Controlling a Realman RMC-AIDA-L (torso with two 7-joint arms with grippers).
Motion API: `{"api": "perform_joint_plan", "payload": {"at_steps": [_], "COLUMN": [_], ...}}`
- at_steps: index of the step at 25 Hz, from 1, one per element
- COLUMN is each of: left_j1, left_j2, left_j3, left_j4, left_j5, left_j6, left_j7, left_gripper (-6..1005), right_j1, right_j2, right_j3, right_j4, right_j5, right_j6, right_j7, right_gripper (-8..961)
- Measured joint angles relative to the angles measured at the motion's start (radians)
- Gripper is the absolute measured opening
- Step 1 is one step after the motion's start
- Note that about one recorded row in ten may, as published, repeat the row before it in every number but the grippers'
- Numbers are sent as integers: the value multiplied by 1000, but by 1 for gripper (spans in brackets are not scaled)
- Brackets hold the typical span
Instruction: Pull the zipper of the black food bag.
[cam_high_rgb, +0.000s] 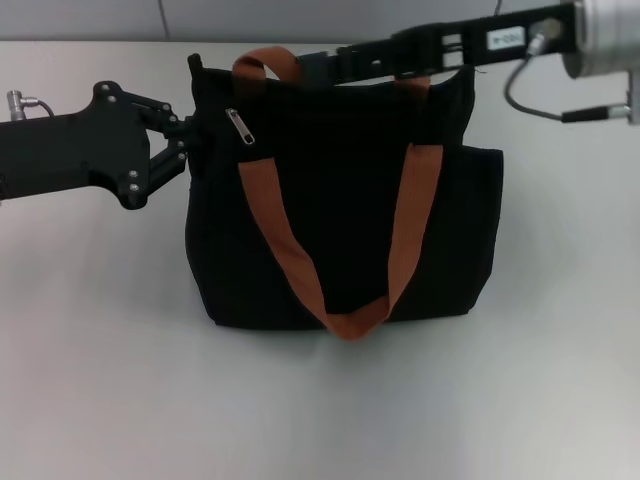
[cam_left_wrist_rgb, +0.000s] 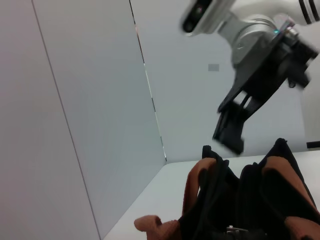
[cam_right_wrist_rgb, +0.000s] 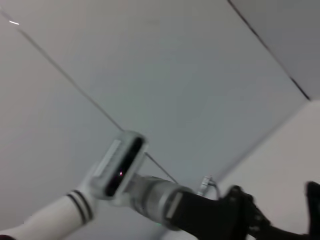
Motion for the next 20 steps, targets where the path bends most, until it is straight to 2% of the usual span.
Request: {"api": "perform_joint_plan", "payload": {"at_steps": [3, 8, 20], "left_j1": [0, 0, -1], "left_j2": [-1, -3, -3], "left_j3": [0, 2, 0], "left_j4": [0, 0, 0], "left_j5": [0, 0, 0], "left_j6": [0, 2, 8], "left_j7": [0, 0, -1], "left_gripper": [71, 71, 72], "right_j1": [45, 96, 135], "right_j2": [0, 5, 21], "right_j3": [-18, -114, -188], "right_j4": [5, -2, 6], "right_j5": [-53, -74, -76], "right_j6": [35, 92, 161], "right_j7": [53, 140, 159], "right_gripper": [827, 827, 826]}}
